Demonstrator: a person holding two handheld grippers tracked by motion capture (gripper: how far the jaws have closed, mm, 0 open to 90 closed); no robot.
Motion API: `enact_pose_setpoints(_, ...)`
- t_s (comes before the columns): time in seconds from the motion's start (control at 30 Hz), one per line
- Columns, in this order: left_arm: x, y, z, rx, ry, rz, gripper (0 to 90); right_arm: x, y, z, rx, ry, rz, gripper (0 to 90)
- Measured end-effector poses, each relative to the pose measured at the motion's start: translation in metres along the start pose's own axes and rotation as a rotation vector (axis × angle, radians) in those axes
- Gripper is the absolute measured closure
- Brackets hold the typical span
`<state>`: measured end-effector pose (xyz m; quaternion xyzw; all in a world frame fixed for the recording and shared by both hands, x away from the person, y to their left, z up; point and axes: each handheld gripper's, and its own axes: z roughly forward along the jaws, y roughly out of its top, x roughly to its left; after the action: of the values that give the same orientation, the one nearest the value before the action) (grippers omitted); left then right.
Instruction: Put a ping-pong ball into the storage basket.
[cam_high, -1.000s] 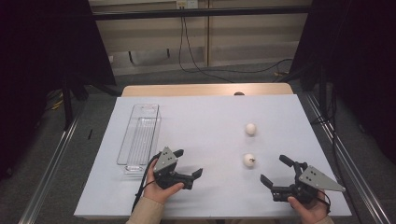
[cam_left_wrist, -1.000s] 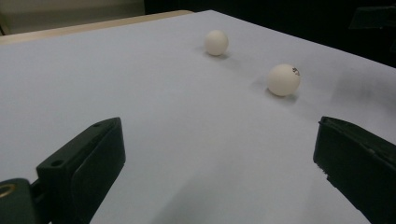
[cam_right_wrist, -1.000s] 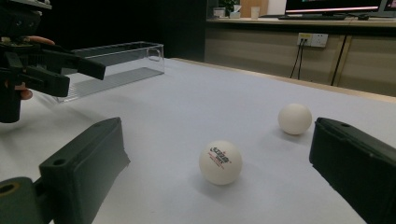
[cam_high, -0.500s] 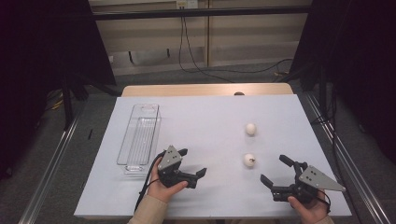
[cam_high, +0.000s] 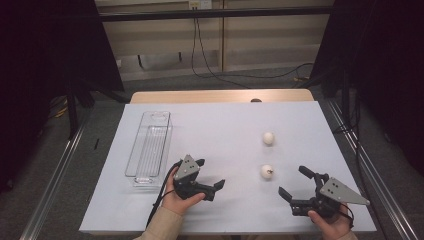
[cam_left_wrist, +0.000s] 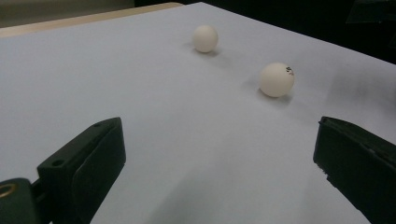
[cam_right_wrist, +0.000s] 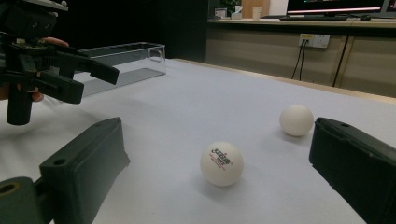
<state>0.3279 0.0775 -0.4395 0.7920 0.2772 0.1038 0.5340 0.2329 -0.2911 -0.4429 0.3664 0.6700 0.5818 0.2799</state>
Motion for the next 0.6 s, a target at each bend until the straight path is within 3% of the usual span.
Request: enact_pose_setpoints(0.6,-0.0026,0.0040,0.0079,0.006,-0.012,0.007,2.3,-0.0003,0.0001,-0.0001,-0.001,0.002,-0.003,3.0)
